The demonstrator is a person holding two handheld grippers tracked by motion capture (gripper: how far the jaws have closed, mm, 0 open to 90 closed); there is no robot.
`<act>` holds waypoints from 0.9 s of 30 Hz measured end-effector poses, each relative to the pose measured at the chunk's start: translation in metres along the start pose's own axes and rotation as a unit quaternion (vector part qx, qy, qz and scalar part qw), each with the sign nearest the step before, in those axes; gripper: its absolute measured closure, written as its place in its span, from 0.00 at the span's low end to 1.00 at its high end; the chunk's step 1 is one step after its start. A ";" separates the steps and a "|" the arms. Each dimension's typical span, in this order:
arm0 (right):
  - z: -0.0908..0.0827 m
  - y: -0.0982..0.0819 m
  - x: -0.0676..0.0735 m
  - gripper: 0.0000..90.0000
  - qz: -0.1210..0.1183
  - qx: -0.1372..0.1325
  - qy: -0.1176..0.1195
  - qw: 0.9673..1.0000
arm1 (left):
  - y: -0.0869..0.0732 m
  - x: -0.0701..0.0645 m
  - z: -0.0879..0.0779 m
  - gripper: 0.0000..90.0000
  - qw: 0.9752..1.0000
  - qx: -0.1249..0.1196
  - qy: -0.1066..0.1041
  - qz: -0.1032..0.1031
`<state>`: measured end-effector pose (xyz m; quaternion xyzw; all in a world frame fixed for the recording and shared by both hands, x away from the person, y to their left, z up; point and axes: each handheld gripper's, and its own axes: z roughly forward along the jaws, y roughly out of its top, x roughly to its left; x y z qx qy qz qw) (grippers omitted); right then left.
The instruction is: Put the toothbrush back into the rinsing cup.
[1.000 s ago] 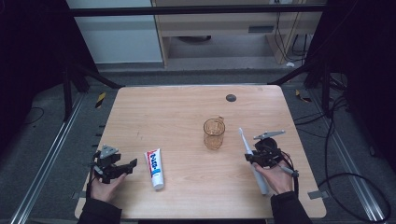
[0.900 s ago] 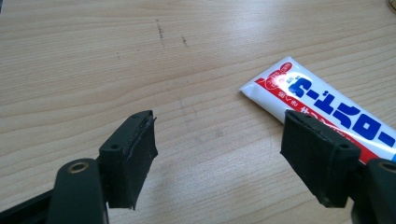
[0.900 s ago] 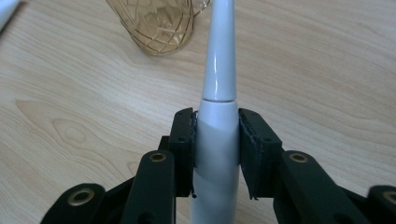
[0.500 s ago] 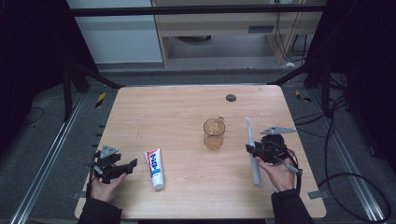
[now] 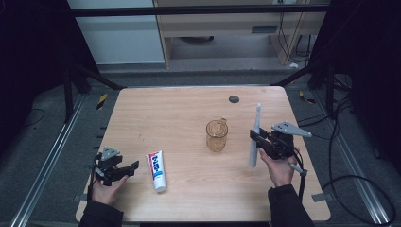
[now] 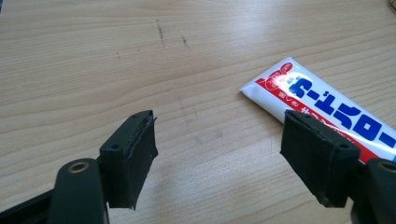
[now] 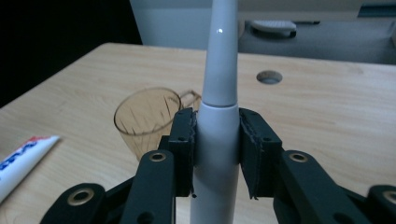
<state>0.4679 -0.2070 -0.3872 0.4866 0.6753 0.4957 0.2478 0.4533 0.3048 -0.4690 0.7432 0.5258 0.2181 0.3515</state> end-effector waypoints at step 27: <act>0.017 0.026 0.017 0.76 0.005 -0.127 -0.017 0.992 | 0.000 0.001 0.000 0.29 1.000 0.000 -0.002 0.000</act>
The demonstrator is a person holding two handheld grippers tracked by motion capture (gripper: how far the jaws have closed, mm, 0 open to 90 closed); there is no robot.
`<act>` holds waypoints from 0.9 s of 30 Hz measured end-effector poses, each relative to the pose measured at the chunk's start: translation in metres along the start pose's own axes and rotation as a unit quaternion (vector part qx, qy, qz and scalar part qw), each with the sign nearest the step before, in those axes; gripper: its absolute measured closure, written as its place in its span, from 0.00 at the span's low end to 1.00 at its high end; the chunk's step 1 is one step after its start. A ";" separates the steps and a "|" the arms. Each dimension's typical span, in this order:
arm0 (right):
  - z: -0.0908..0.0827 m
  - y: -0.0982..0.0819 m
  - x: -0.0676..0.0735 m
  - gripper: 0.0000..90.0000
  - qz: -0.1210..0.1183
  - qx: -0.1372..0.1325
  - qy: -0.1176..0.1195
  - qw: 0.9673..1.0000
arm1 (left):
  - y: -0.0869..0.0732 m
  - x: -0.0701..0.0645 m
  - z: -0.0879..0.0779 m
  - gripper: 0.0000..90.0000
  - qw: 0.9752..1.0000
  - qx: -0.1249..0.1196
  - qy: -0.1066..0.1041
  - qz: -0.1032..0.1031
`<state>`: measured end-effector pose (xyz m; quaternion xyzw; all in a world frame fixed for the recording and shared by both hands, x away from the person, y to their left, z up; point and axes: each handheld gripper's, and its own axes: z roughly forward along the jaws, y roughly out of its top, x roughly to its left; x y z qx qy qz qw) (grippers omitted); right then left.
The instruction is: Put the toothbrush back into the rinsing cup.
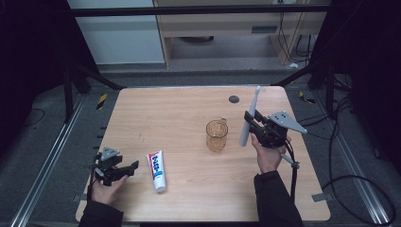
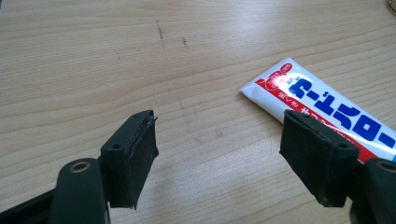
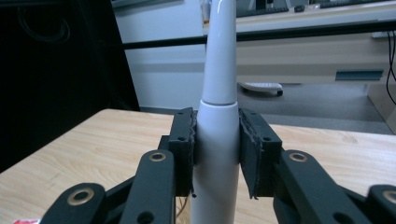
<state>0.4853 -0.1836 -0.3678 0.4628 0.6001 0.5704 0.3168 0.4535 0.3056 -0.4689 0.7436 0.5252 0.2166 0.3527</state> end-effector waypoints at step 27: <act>0.031 0.018 0.022 0.76 -0.004 -0.048 0.008 0.999 | 0.000 0.000 0.000 0.29 1.000 0.000 -0.003 0.000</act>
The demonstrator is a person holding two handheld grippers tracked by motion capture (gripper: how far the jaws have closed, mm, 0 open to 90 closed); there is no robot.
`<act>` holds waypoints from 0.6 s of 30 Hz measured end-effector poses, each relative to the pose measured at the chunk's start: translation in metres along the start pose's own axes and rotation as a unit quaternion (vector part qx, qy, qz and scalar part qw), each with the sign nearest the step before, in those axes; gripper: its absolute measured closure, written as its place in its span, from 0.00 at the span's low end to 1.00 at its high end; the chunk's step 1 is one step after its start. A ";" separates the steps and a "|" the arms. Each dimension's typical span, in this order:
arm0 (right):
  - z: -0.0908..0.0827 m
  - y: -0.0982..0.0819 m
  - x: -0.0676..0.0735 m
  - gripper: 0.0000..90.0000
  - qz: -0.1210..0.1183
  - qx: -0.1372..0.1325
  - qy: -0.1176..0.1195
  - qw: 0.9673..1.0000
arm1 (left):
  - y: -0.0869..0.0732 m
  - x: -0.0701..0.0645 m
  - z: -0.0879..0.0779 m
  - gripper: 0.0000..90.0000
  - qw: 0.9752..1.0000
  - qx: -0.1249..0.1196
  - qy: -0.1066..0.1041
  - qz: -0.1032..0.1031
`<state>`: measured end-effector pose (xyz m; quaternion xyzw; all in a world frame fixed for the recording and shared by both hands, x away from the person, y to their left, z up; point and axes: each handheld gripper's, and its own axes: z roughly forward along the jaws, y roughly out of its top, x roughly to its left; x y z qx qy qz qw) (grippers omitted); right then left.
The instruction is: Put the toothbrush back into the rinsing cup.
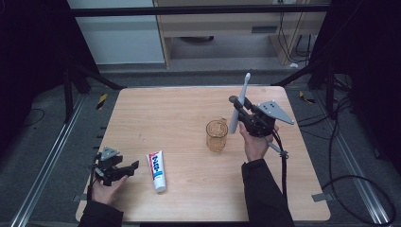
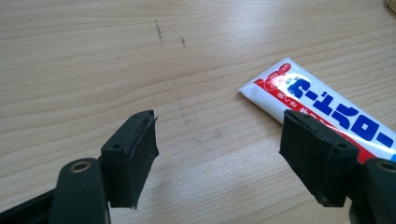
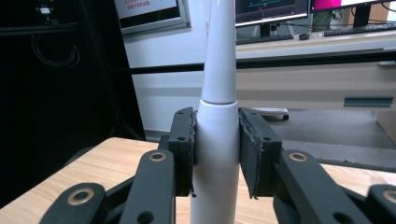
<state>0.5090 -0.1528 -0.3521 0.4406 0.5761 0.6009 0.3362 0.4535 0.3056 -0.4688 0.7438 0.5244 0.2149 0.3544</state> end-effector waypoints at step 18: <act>0.021 -0.005 0.017 0.76 -0.003 -0.009 0.016 1.000 | 0.000 0.000 0.000 0.29 1.000 -0.001 -0.001 0.000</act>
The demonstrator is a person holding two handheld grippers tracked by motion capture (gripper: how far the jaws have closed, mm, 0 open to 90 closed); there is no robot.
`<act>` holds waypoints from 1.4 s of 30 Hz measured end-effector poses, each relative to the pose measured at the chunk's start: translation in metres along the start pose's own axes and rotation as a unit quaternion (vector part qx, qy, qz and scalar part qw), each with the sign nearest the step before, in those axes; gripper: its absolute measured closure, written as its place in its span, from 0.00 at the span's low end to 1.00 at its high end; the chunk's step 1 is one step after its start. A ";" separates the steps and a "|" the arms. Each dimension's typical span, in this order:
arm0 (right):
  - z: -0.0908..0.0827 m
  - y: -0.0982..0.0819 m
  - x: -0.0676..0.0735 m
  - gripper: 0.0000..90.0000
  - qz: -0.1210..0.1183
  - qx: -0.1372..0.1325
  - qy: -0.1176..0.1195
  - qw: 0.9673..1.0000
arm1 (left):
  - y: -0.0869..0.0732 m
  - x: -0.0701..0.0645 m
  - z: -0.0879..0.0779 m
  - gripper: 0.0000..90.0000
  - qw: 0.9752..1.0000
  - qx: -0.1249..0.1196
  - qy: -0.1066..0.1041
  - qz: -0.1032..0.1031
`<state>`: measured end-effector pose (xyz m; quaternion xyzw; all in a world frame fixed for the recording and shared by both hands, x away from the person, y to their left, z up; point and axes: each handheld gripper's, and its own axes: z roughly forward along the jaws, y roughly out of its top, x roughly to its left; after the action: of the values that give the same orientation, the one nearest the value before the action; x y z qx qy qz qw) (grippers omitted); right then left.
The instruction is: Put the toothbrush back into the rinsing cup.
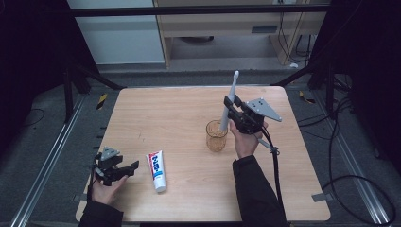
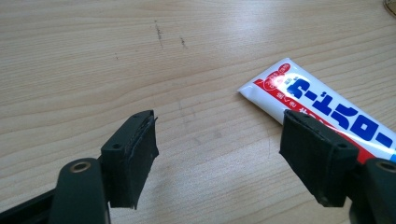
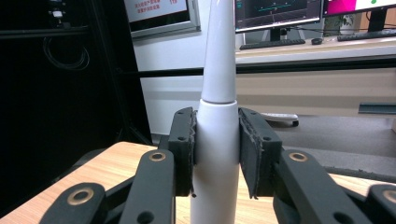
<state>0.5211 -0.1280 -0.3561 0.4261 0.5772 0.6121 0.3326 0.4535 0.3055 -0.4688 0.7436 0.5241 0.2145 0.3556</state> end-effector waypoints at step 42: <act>0.015 -0.043 0.000 0.76 -0.012 0.060 -0.008 0.998 | 0.000 -0.001 0.000 0.29 1.000 -0.001 0.001 0.001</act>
<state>0.5312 -0.1165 -0.3990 0.4433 0.6152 0.5690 0.3182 0.4531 0.3048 -0.4685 0.7436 0.5235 0.2156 0.3556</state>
